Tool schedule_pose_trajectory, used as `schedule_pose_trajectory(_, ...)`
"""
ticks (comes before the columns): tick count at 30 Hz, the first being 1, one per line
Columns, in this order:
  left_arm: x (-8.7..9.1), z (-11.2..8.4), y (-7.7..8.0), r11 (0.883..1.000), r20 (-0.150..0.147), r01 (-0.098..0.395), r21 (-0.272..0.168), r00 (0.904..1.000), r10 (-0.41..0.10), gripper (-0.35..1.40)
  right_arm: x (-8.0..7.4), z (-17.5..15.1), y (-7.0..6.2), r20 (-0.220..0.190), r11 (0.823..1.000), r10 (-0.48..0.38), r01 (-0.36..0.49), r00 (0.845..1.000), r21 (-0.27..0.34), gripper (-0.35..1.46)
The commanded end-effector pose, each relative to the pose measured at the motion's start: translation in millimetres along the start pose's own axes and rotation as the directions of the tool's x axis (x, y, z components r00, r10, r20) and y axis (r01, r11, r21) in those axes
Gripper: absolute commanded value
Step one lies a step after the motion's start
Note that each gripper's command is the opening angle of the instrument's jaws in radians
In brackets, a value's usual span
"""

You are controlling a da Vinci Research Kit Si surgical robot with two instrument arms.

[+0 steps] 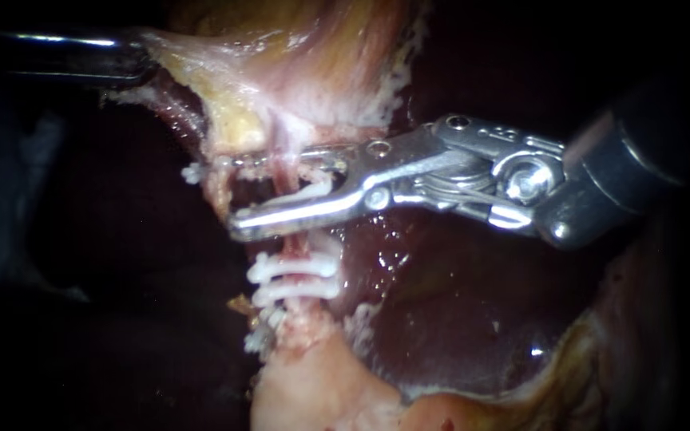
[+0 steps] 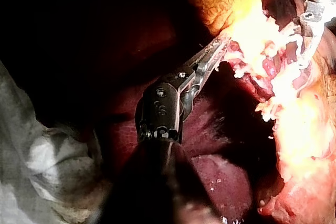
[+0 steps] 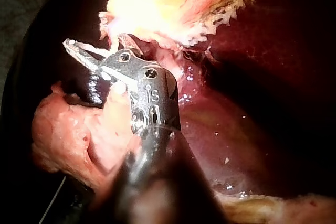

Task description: Clipping third clip right tube

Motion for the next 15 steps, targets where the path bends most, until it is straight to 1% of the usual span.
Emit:
schedule_pose_trajectory(1,0.0,0.0,0.0,1.0,0.0,0.0,0.0,1.0,0.0,-0.35,0.1,0.0,-0.2,0.001,1.0,0.005,-0.005,1.0,0.004,0.45)
schedule_pose_trajectory(5,0.0,0.0,0.0,1.0,0.0,0.0,0.0,1.0,0.0,-0.35,0.3,0.1,-0.3,0.0,1.0,0.018,-0.018,1.0,0.005,0.42)
schedule_pose_trajectory(7,0.0,0.0,0.0,1.0,0.0,0.0,0.0,1.0,0.0,-0.35,0.3,0.0,-0.2,-0.002,0.999,0.041,-0.041,0.999,0.005,0.39)
schedule_pose_trajectory(13,0.0,0.0,0.0,1.0,0.0,0.0,0.0,1.0,0.0,-0.35,0.2,-0.2,0.3,-0.006,0.997,0.082,-0.082,0.997,0.005,0.25)
schedule_pose_trajectory(15,0.0,0.0,0.0,1.0,0.0,0.0,0.0,1.0,0.0,-0.35,0.2,-0.2,0.4,-0.007,0.997,0.082,-0.082,0.997,-0.001,0.2)
